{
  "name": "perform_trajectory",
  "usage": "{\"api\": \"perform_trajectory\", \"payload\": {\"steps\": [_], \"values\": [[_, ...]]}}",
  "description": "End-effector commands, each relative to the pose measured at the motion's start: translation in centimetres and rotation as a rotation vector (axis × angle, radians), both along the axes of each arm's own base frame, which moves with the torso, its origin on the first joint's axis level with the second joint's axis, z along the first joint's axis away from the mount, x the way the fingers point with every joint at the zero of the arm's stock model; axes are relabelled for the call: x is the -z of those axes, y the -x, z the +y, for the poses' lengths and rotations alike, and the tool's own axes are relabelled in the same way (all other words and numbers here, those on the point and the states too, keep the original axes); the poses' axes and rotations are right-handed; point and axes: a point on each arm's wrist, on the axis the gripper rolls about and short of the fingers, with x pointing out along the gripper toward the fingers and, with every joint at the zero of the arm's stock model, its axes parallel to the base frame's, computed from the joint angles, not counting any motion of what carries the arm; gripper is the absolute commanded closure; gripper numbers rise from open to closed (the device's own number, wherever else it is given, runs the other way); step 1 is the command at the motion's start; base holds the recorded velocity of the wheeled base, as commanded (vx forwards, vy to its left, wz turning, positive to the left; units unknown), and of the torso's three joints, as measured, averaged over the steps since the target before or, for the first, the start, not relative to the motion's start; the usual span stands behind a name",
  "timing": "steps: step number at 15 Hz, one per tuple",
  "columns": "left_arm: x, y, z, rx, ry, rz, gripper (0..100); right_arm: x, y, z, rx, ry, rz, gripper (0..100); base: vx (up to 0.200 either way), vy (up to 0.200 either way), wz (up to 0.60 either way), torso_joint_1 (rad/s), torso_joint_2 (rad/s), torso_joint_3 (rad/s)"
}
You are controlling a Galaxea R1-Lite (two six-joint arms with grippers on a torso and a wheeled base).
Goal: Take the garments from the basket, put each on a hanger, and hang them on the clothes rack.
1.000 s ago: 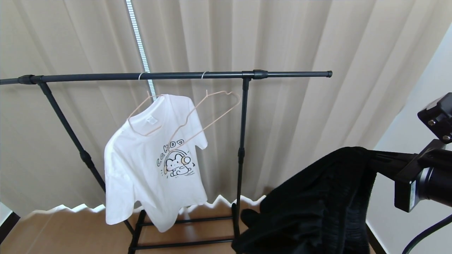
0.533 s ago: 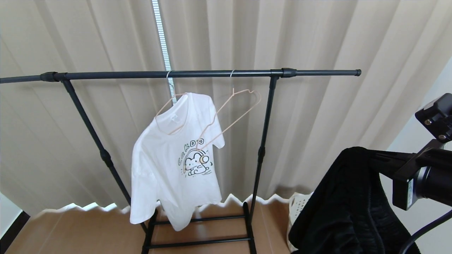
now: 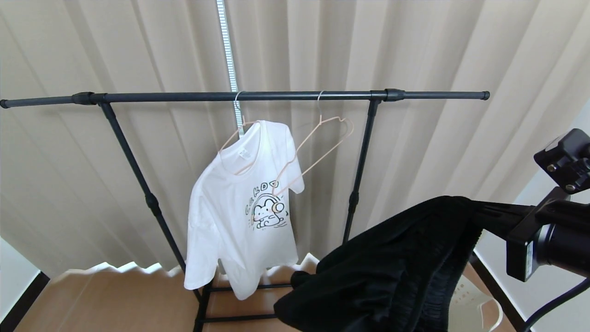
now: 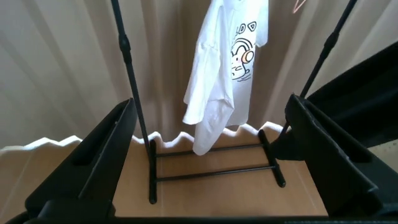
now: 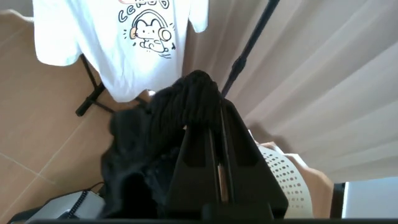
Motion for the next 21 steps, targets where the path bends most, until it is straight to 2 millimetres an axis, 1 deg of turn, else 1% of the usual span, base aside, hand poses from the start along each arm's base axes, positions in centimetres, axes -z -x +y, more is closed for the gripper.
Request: {"api": "perform_trajectory", "payload": {"steps": [1, 3, 4, 5, 6, 7, 8, 9, 11, 12, 13, 14, 16, 17, 18, 19, 20, 21], "values": [[-0.2, -0.2, -0.1, 0.073, -0.024, 0.024, 0, 0.7, 0.0, 0.7, -0.046, -0.007, 0.003, 100, 0.0, 0.0, 0.0, 0.0, 0.0, 0.0], [-0.3, -0.6, -0.2, 0.105, -0.032, 0.077, 0, 0.8, -0.1, 0.9, -0.069, -0.018, -0.004, 100, 0.0, 0.0, 0.0, 0.0, 0.0, 0.0], [-0.5, -1.3, -0.2, 0.108, -0.033, 0.161, 0, 1.1, 0.2, 1.4, -0.102, -0.016, 0.007, 100, 0.0, 0.0, 0.0, 0.0, 0.0, 0.0], [-0.5, -1.5, -0.2, 0.11, -0.032, 0.195, 0, 1.2, 0.2, 1.5, -0.105, -0.016, 0.01, 100, 0.0, 0.0, 0.0, 0.0, 0.0, 0.0], [-0.5, -2.2, -0.2, 0.127, -0.045, 0.278, 0, 1.3, 0.1, 1.6, -0.106, -0.011, 0.017, 100, 0.0, 0.0, 0.0, 0.0, 0.0, 0.0], [-0.5, -2.5, -0.2, 0.145, -0.058, 0.308, 0, 1.6, -0.2, 1.9, -0.108, -0.003, 0.029, 100, 0.0, 0.0, 0.0, 0.0, 0.0, 0.0], [-0.7, -3.1, -0.3, 0.196, -0.073, 0.372, 0, 2.1, -0.9, 2.4, -0.099, 0.004, 0.058, 100, 0.0, 0.0, 0.0, 0.0, 0.0, 0.0], [-1.8, -4.1, -0.5, 0.224, -0.064, 0.41, 0, 2.2, -1.1, 2.8, -0.098, -0.009, 0.071, 100, 0.0, 0.0, 0.0, 0.0, 0.0, 0.0], [-4.3, -7.0, -1.1, 0.259, 0.029, 0.492, 0, 1.1, -1.4, 3.4, -0.078, -0.08, 0.074, 100, 0.0, 0.0, 0.0, 0.0, 0.0, 0.0], [-5.8, -9.3, -1.8, 0.286, 0.085, 0.523, 0, 0.4, -2.2, 4.0, -0.063, -0.113, 0.077, 100, 0.0, 0.0, 0.0, 0.0, 0.0, 0.0], [-6.4, -10.3, -2.2, 0.294, 0.106, 0.537, 0, 0.0, -2.7, 4.4, -0.051, -0.12, 0.072, 100, 0.0, 0.0, 0.0, 0.0, 0.0, 0.0], [-7.8, -13.4, -4.0, 0.332, 0.134, 0.591, 0, -0.5, -4.9, 5.9, 0.0, -0.115, 0.06, 100, 0.0, 0.0, 0.0, 0.0, 0.0, 0.0], [-8.5, -15.8, -6.9, 0.399, 0.145, 0.636, 0, -0.3, -7.5, 7.8, 0.061, -0.099, 0.046, 100, 0.0, 0.0, 0.0, 0.0, 0.0, 0.0], [-9.1, -17.6, -9.0, 0.452, 0.168, 0.633, 0, -0.3, -8.9, 8.8, 0.109, -0.102, 0.039, 100, 0.0, 0.0, 0.0, 0.0, 0.0, 0.0], [-9.2, -18.6, -10.3, 0.485, 0.171, 0.627, 0, -0.3, -9.3, 9.4, 0.132, -0.134, 0.047, 100, 0.0, 0.0, 0.0, 0.0, 0.0, 0.0], [-9.1, -19.0, -11.3, 0.511, 0.165, 0.628, 0, -0.2, -9.2, 10.0, 0.141, -0.168, 0.06, 100, 0.0, 0.0, 0.0, 0.0, 0.0, 0.0], [-8.7, -19.8, -12.7, 0.538, 0.161, 0.642, 0, -0.1, -9.1, 10.9, 0.152, -0.211, 0.079, 100, 0.0, 0.0, 0.0, 0.0, 0.0, 0.0], [-8.0, -20.7, -14.6, 0.573, 0.156, 0.662, 0, 0.6, -9.9, 12.0, 0.194, -0.229, 0.095, 100, 0.0, 0.0, 0.0, 0.0, 0.0, 0.0]]}}
